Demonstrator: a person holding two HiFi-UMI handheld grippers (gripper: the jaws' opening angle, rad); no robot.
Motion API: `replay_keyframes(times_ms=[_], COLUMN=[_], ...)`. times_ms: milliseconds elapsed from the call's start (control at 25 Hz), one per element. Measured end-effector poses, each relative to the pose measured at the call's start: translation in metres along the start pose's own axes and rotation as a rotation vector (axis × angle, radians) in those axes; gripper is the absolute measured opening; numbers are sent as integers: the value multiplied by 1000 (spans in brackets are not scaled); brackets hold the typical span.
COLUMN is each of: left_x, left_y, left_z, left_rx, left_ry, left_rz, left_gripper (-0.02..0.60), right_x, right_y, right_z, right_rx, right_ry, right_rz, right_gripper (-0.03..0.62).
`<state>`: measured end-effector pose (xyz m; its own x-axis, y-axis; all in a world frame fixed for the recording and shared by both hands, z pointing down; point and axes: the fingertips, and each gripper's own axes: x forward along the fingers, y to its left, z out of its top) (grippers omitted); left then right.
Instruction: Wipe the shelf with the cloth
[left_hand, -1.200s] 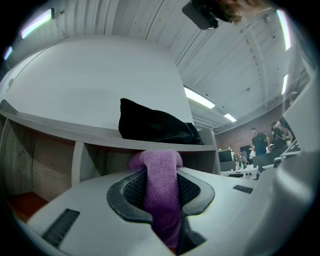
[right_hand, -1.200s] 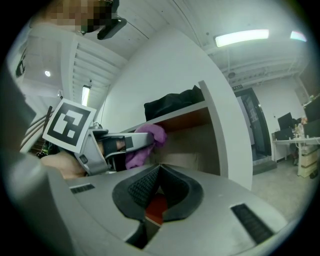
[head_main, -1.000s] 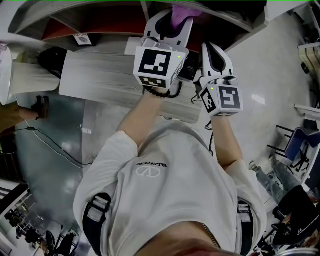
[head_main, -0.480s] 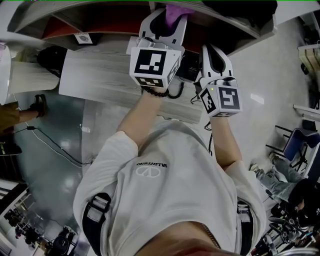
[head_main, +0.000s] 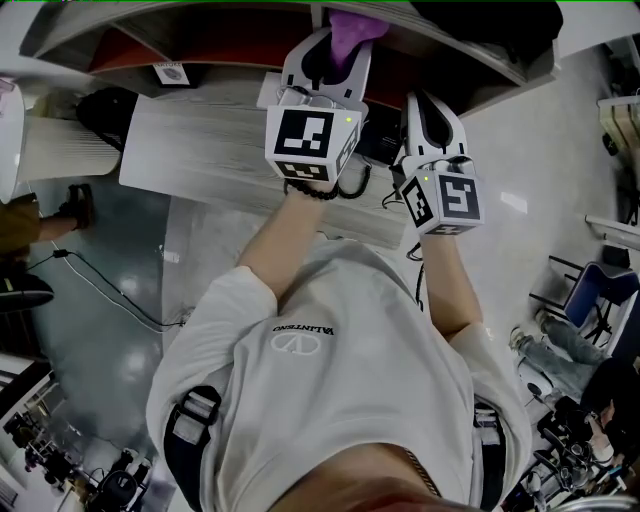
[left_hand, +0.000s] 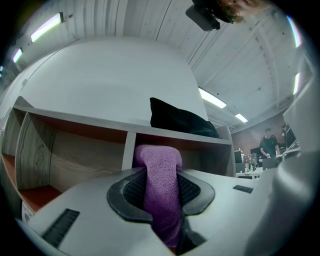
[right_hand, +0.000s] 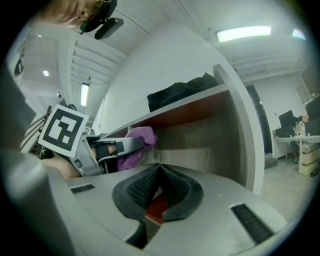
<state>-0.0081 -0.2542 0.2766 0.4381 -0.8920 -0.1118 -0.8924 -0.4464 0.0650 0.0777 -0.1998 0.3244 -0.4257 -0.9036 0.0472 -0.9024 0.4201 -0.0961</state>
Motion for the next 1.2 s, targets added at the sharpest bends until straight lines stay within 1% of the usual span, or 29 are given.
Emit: replay_keyframes(times_ms=[560, 880, 1200], left_x=[-6, -8, -10], left_y=[10, 13, 6], left_z=[-44, -62, -75], left_rx=[18, 36, 27], left_ry=[81, 113, 135], left_rz=[9, -4, -10], left_gripper=[103, 103, 103], right_x=[5, 12, 11], right_y=[1, 2, -4], right_z=[-17, -29, -36], right_rx=[5, 12, 22], right_ry=[31, 50, 68], right_rz=[-4, -4, -8], right_gripper=[0, 0, 1])
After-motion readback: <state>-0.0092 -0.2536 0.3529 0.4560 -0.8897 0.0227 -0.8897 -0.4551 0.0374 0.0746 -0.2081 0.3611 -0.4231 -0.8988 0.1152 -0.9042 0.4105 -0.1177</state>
